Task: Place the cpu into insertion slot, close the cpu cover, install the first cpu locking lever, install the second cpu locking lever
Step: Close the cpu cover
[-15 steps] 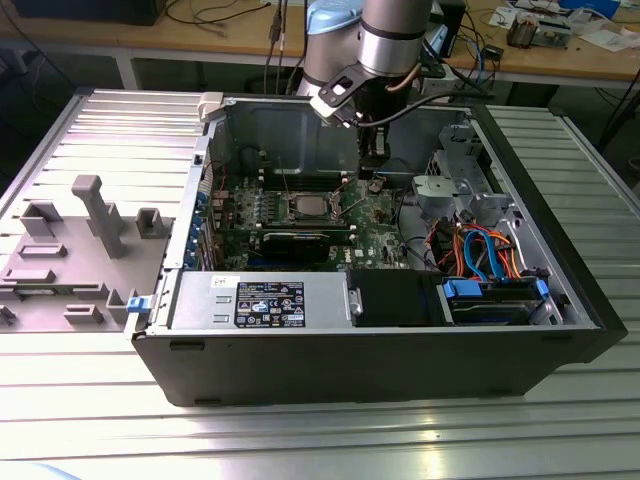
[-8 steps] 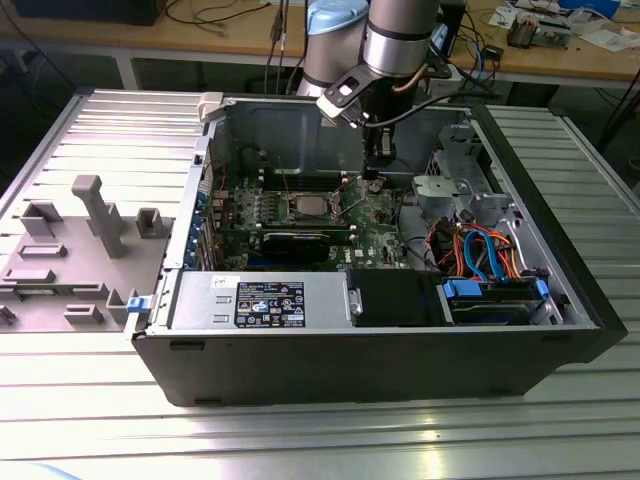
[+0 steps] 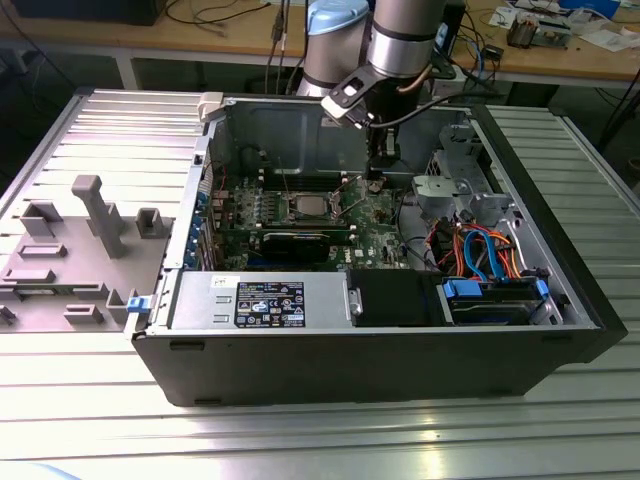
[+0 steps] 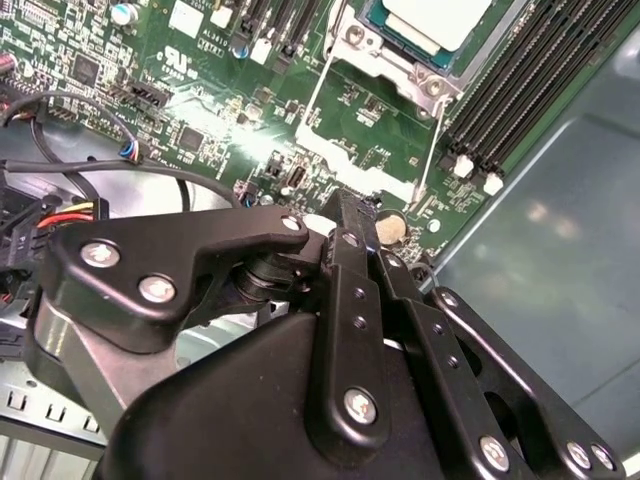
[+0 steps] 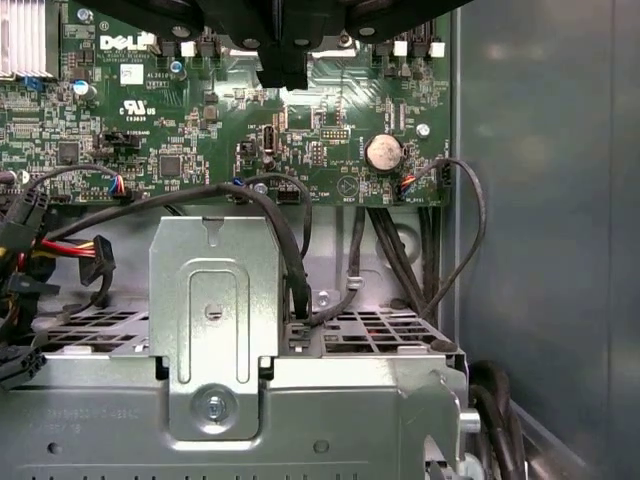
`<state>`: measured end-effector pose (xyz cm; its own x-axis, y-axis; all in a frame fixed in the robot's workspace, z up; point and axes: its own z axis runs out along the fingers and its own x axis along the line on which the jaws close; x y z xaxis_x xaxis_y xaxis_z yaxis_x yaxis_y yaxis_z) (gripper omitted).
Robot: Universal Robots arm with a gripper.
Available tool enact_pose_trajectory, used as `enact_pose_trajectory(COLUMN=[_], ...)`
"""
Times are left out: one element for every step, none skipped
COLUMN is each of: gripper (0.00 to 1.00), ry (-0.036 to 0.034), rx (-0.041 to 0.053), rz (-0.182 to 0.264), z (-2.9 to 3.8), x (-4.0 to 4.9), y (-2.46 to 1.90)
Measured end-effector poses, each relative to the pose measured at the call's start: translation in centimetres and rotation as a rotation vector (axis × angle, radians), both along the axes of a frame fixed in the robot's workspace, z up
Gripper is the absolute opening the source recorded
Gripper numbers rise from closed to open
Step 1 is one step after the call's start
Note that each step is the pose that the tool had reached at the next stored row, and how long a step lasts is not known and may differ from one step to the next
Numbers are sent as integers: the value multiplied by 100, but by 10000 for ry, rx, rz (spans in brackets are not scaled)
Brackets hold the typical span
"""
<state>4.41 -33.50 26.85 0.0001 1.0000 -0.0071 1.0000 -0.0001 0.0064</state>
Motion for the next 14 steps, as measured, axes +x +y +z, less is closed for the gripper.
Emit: enact_pose_trajectory(gripper=[11,11,11,11,11,11,11,11,11,11,11,11,11,11], ry=[-1,0,0,0,0,0,0,0,3,7,14,22,27,29], rx=[1,1,1,0,1,0,0,1,2,1,1,2,1,0], rz=[0,1,0,6,17,23,25,26,27,27,27,25,27,28], z=[-6,-13,-26,-54,-85,-108,-122,-138,-150,-166,-186,-201,-210,-211], x=[13,24,35,44,50,57,63,72,78,81,82,82,79,73], y=[0,0,0,0,0,0,0,0,0,0,0,0,0,0])
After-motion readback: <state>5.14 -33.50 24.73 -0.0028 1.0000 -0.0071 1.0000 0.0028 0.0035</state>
